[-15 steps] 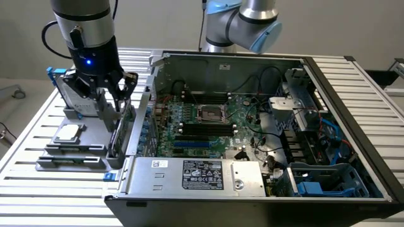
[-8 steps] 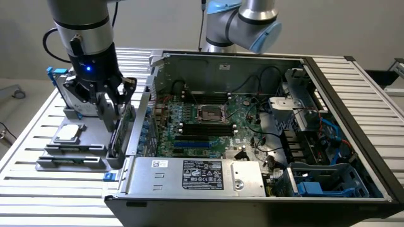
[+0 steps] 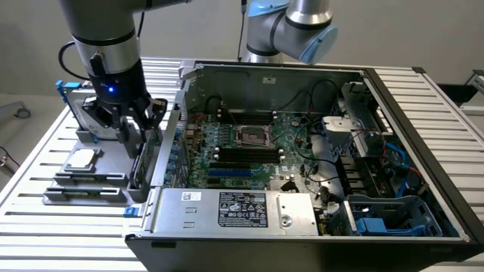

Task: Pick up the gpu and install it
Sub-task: 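Pick up the gpu and move the gpu toward the slot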

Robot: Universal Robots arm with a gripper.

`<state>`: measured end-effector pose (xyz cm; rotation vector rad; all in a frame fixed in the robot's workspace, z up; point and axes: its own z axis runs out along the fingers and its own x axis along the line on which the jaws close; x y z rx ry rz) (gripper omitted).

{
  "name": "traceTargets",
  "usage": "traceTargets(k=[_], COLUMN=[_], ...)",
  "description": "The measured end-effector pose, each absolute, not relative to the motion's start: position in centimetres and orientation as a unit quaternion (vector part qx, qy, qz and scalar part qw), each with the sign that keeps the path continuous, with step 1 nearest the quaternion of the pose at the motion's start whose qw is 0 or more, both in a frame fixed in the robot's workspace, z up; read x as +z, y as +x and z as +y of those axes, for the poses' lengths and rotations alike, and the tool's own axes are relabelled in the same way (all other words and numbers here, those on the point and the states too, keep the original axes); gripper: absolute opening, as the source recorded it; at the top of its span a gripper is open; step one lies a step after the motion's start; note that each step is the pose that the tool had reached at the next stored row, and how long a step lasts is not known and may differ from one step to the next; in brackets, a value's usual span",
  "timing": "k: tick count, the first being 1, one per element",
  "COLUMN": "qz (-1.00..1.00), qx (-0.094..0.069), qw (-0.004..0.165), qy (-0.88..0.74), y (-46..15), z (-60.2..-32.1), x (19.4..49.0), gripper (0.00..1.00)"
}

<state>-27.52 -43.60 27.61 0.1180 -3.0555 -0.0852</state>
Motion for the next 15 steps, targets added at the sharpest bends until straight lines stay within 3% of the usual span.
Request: traceTargets(k=[5, 15], qz=[-0.999, -0.999], qx=[-0.024, -0.013], qw=[0.017, 0.004], qy=[0.036, 0.030], y=[-27.7, -28.5], z=[-43.6, -43.6], x=[27.4, 26.4], gripper=[0.42, 0.42])
